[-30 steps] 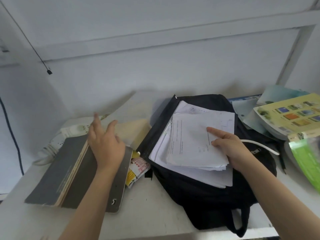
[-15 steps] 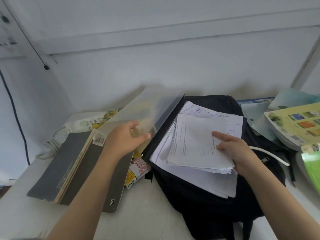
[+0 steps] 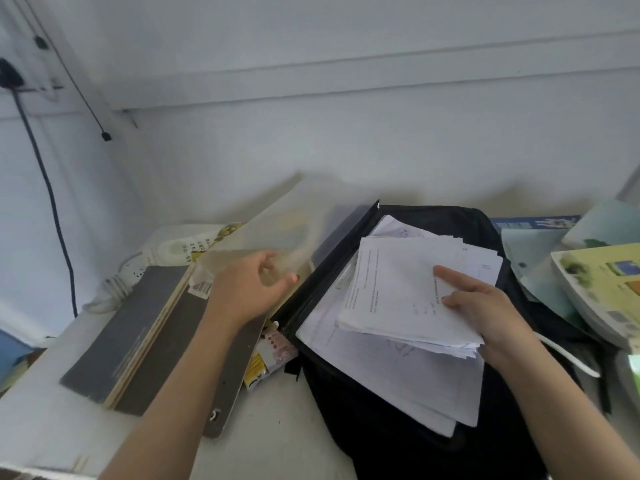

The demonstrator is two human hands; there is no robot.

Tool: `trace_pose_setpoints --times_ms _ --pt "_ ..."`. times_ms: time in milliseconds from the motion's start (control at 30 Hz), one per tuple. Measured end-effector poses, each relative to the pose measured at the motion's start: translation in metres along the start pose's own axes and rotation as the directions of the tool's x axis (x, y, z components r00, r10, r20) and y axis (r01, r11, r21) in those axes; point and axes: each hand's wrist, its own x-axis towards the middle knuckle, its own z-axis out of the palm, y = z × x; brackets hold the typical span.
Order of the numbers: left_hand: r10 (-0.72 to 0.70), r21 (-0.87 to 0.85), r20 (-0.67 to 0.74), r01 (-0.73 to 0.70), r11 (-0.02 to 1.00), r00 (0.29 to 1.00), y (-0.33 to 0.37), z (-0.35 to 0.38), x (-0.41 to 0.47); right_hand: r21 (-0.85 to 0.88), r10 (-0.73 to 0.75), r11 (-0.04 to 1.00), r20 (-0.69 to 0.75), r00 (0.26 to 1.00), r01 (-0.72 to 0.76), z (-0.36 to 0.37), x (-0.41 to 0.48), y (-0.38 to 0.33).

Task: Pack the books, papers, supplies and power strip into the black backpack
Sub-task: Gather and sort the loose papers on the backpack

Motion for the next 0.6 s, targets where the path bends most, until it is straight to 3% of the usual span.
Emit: trace_pose_setpoints --times_ms 233,400,600 --pt "0.0 0.052 -0.003 0.0 0.999 1.0 -0.009 0.006 0.008 -0.011 0.042 0.999 0.032 0.999 -0.042 -0.005 0.009 -0.004" --pt "0.079 0.174 -0.024 -0.074 0.982 0.997 -0.019 0.015 0.009 -0.012 0.055 0.998 0.05 0.997 -0.054 -0.007 0.009 -0.007" --pt "0.145 0.136 -0.069 -0.135 0.982 0.987 -0.013 0.016 0.006 -0.041 0.047 0.998 0.063 0.997 -0.045 -0.008 0.008 -0.013"
